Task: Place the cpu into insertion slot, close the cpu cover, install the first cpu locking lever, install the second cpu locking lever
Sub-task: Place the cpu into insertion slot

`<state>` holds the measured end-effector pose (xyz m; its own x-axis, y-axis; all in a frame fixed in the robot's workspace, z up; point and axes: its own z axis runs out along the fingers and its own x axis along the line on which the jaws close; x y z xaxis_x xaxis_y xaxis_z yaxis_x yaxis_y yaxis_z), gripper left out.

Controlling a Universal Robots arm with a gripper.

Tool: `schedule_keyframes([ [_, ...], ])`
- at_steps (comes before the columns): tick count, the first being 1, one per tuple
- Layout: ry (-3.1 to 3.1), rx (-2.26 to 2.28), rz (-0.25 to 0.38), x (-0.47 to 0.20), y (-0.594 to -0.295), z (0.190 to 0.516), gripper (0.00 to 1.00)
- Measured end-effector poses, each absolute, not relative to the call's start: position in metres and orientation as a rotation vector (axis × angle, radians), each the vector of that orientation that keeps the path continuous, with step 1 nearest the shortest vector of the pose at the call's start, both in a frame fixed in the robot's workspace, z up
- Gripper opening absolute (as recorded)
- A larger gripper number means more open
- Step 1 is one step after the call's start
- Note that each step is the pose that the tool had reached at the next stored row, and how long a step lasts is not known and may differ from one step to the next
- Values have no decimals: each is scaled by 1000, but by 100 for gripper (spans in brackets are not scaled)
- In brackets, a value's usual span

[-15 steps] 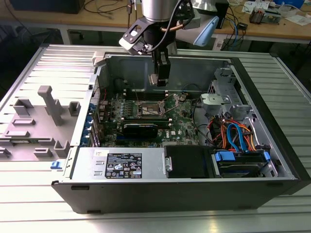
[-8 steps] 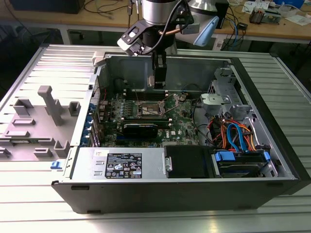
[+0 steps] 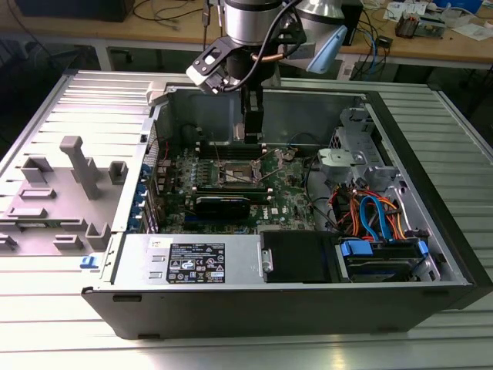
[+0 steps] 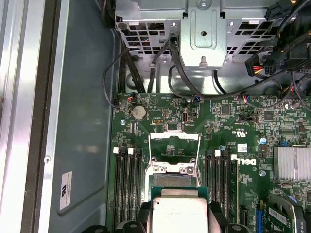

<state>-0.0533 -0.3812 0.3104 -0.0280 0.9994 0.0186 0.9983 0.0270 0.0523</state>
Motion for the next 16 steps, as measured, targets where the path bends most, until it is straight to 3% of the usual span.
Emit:
schedule_keyframes([
  [16,2235,2174,79,-53,-381,302,55],
])
